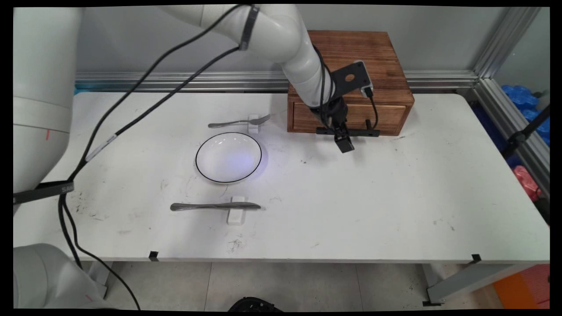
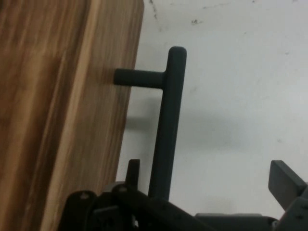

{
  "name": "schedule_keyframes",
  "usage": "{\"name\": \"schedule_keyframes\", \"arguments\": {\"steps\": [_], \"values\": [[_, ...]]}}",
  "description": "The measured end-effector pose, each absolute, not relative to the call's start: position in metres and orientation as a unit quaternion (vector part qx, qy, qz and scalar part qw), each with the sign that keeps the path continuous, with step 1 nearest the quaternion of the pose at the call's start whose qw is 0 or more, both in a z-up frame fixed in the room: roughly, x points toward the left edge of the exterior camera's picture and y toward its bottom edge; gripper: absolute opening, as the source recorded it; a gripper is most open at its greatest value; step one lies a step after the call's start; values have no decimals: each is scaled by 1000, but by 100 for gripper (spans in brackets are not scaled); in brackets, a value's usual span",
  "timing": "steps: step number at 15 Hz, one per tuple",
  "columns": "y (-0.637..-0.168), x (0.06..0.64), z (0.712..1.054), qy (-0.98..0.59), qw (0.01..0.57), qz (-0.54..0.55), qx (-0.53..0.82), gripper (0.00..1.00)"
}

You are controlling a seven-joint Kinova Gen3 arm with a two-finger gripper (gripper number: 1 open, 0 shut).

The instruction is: Open the drawer

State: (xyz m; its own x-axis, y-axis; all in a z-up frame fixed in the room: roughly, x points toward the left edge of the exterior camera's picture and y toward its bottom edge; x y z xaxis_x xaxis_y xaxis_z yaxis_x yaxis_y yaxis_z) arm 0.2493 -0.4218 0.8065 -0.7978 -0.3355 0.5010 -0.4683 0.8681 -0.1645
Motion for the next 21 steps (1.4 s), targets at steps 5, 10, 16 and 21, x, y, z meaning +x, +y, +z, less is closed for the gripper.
{"name": "schedule_keyframes", "arguments": {"steps": [5, 10, 16, 21], "values": [[-431, 239, 792, -938, 235, 142, 214, 100], [-437, 233, 778, -939, 231, 138, 216, 100], [-440, 231, 769, -940, 227, 135, 217, 100], [-434, 228, 765, -941, 226, 126, 218, 100]]}}
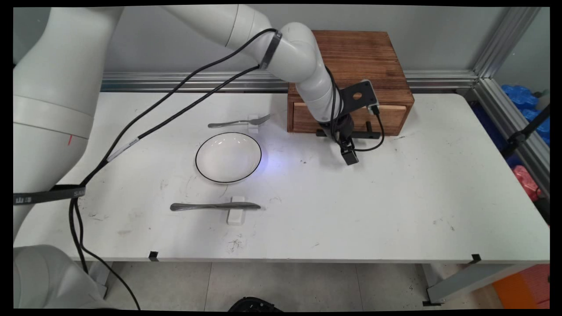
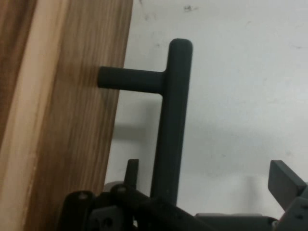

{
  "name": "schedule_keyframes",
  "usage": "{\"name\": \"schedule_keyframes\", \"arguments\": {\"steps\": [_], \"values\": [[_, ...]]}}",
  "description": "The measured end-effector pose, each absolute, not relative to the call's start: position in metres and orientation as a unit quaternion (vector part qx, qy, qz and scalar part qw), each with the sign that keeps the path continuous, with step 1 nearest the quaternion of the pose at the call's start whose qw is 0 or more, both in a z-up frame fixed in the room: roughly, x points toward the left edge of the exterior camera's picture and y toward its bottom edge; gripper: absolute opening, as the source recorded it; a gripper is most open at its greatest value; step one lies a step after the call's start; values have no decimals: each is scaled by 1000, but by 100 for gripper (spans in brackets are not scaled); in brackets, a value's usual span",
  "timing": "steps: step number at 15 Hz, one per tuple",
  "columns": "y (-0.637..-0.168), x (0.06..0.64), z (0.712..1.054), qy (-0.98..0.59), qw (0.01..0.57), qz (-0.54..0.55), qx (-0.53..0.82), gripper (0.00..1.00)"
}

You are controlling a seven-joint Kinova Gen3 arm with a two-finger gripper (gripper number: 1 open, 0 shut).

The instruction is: Open the drawer

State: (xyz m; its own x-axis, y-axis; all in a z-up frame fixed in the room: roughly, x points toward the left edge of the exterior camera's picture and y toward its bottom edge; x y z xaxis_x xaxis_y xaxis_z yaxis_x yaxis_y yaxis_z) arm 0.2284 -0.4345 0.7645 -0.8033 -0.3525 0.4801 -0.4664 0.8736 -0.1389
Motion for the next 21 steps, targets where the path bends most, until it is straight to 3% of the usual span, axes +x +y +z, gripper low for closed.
{"name": "schedule_keyframes", "arguments": {"steps": [21], "values": [[-365, 212, 770, -946, 232, 79, 212, 100]]}}
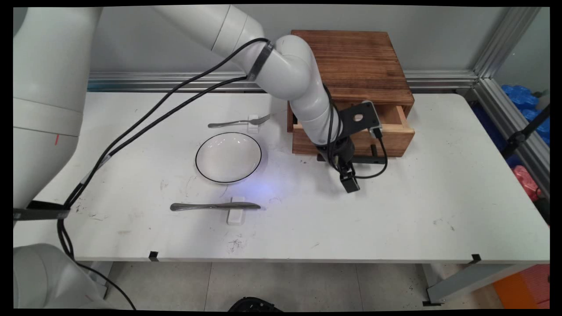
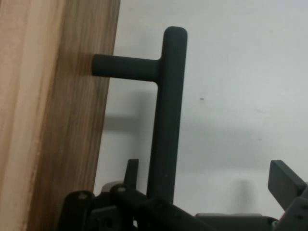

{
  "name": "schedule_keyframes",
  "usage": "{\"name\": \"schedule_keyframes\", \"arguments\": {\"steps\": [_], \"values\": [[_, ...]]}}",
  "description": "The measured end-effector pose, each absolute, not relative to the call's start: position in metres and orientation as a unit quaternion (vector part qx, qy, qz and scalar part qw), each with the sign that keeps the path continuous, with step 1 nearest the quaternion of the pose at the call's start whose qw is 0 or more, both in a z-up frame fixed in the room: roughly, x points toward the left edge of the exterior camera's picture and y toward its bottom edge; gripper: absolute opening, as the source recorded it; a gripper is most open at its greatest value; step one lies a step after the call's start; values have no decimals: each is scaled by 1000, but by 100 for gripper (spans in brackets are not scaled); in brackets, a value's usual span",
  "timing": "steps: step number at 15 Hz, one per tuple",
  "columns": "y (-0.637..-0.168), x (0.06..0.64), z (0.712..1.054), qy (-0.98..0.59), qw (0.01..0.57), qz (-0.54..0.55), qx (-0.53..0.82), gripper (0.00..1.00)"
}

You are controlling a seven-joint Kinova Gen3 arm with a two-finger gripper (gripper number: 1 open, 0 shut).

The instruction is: Open the drawer

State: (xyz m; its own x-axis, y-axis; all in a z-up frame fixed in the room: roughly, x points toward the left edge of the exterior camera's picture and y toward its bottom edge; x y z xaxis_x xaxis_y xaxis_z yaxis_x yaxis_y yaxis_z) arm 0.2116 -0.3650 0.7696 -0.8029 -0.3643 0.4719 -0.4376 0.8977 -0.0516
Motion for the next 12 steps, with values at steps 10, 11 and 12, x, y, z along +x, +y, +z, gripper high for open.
{"name": "schedule_keyframes", "arguments": {"steps": [10, 11, 12], "values": [[-326, 198, 770, -947, 234, 67, 208, 100], [-323, 197, 770, -947, 234, 66, 208, 100], [-319, 195, 770, -947, 235, 64, 208, 100]]}}
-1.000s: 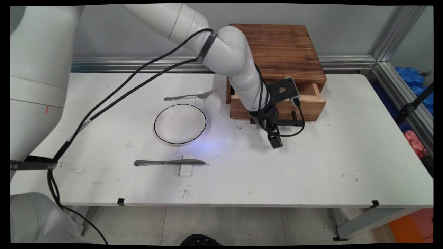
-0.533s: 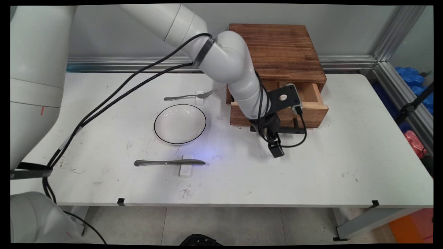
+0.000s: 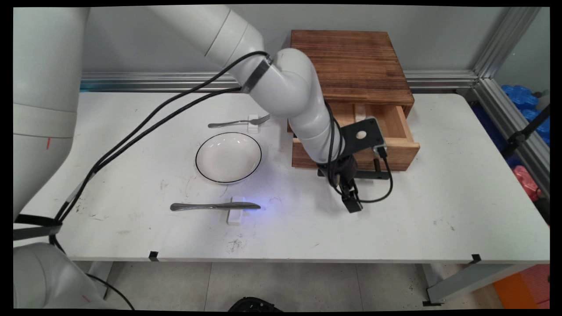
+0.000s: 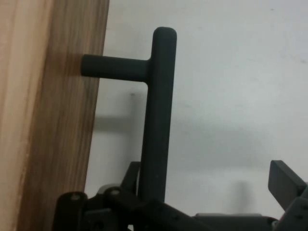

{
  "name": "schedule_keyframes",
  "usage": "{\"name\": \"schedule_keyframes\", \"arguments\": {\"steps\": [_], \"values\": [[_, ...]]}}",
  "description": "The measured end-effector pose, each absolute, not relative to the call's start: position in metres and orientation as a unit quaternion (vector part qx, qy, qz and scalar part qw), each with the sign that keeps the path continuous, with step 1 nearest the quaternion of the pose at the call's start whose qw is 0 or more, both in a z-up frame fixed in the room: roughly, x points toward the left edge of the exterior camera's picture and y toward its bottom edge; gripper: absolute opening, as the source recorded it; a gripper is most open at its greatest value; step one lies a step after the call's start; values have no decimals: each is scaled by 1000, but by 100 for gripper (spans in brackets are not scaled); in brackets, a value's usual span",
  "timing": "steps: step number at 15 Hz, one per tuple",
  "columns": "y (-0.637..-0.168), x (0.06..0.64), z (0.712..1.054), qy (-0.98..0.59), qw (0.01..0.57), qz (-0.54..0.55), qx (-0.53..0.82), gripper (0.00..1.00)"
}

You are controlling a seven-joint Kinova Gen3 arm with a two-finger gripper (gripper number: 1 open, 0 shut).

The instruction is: Open the drawer

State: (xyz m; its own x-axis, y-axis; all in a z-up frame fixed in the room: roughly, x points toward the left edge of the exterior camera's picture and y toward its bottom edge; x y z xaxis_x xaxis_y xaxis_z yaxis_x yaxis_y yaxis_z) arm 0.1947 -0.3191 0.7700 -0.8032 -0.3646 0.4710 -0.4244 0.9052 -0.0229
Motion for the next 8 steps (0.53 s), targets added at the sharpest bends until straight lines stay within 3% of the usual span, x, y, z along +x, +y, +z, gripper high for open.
{"name": "schedule_keyframes", "arguments": {"steps": [8], "values": [[-284, 176, 770, -947, 241, 42, 208, 100]]}}
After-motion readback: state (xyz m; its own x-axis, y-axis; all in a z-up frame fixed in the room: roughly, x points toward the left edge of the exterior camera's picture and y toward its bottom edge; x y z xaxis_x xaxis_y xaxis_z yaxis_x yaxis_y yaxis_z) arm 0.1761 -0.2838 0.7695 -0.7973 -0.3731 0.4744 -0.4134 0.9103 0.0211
